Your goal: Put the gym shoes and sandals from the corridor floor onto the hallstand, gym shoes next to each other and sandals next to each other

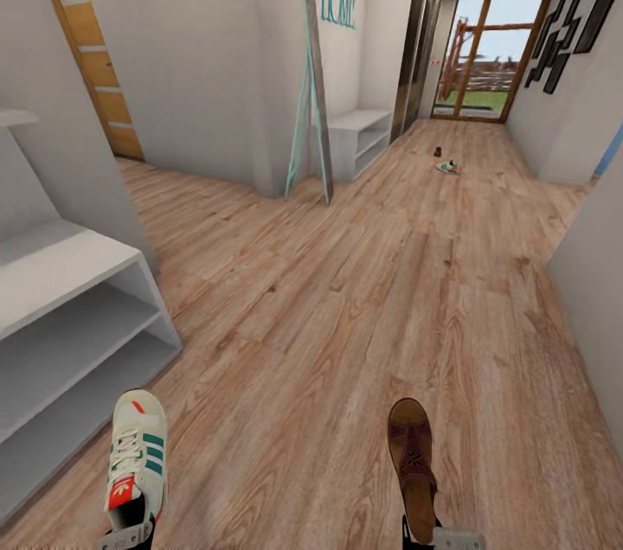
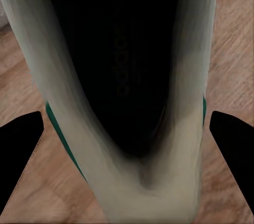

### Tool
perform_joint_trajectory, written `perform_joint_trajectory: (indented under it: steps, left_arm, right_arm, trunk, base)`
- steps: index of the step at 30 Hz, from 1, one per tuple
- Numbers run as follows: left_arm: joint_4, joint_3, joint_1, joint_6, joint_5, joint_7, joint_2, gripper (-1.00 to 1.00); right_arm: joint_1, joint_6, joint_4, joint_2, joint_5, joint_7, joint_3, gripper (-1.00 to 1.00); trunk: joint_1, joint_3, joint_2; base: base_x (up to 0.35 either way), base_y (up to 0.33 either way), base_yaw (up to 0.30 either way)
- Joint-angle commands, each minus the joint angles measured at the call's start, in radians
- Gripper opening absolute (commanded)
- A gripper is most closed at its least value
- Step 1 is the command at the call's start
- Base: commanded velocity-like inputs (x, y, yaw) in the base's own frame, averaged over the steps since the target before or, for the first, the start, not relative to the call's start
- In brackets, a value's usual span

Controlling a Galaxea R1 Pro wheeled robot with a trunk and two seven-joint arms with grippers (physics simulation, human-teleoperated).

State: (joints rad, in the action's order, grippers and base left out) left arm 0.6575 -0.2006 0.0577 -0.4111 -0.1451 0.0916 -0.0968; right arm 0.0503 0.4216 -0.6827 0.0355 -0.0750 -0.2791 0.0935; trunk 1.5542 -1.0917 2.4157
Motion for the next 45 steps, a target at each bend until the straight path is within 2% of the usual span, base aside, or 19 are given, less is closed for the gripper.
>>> perform_joint_trajectory:
  steps: [1, 39, 45]
  left_arm:
    - [-0.001, -0.002, 0.001, -0.002, -0.01, 0.01, 0.0, -1.0]
    - [-0.001, -0.002, 0.001, -0.001, -0.01, 0.01, 0.0, -1.0]
    - [-0.001, -0.002, 0.001, -0.002, -0.01, 0.011, 0.0, -1.0]
  right_arm:
    - [0.0, 0.0, 0.0, 0.0, -0.005, -0.008, 0.002, -1.0]
    - [0.0, 0.0, 0.003, 0.001, -0.005, -0.008, 0.003, -1.0]
    - [0.0, 0.0, 0.003, 0.001, -0.005, -0.008, 0.003, -1.0]
  trunk:
    - [0.0, 0.0, 0.0]
    - [0.0, 0.004, 0.0]
    - [0.0, 0.004, 0.0]
  base:
    - [0.0, 0.0, 0.246]
    - [0.0, 0.0, 0.276]
    - [0.014, -0.192, 0.281]
